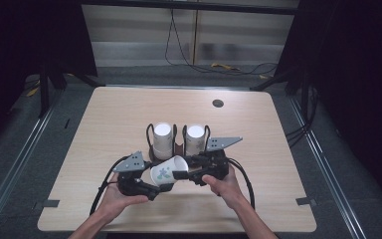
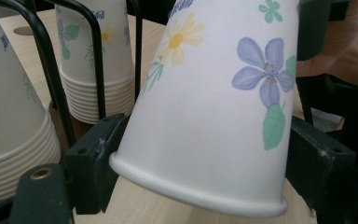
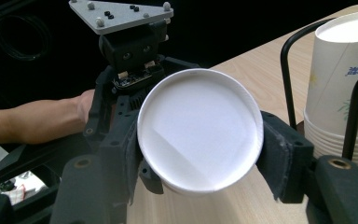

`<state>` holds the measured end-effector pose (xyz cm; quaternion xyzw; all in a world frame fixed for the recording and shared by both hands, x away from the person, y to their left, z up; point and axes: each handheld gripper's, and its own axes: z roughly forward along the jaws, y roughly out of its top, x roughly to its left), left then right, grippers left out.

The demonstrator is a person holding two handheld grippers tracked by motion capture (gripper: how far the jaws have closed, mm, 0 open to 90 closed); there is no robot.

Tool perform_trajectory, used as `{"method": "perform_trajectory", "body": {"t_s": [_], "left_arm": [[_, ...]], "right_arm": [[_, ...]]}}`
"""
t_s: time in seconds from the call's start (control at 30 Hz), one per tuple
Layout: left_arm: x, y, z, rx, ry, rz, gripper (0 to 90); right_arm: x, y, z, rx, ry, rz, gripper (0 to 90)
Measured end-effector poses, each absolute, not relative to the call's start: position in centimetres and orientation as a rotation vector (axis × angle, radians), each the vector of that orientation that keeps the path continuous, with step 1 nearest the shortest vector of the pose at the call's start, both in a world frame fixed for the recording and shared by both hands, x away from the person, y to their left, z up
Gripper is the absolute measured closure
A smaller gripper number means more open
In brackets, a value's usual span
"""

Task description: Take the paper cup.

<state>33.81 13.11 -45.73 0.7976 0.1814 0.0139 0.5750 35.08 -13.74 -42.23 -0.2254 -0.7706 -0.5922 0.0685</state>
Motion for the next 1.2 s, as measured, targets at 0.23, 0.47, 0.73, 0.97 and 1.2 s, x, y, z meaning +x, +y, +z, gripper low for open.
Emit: {"method": "perform_trajectory", "body": {"t_s": [0.23,0.47,0.73,0.97,1.2], "left_arm": [[33.8,13.1,-45.7,1.875,0.423,0.033,20.2],[33.7,13.3,-45.7,1.899,0.415,0.035,23.1],[33.7,13.4,-45.6,1.912,0.422,0.031,23.9],[33.8,13.7,-45.5,1.917,0.435,0.024,23.9],[34.0,14.2,-45.3,1.927,0.446,0.022,24.0]], "right_arm": [[35.1,-13.6,-42.2,-0.675,-2.324,-1.778,37.8],[35.0,-13.5,-42.2,-0.668,-2.35,-1.757,36.2],[35.0,-13.5,-42.1,-0.686,-2.372,-1.759,30.3],[35.1,-13.5,-42.1,-0.703,-2.385,-1.749,21.9],[35.1,-13.7,-42.0,-0.713,-2.418,-1.731,20.0]]}}
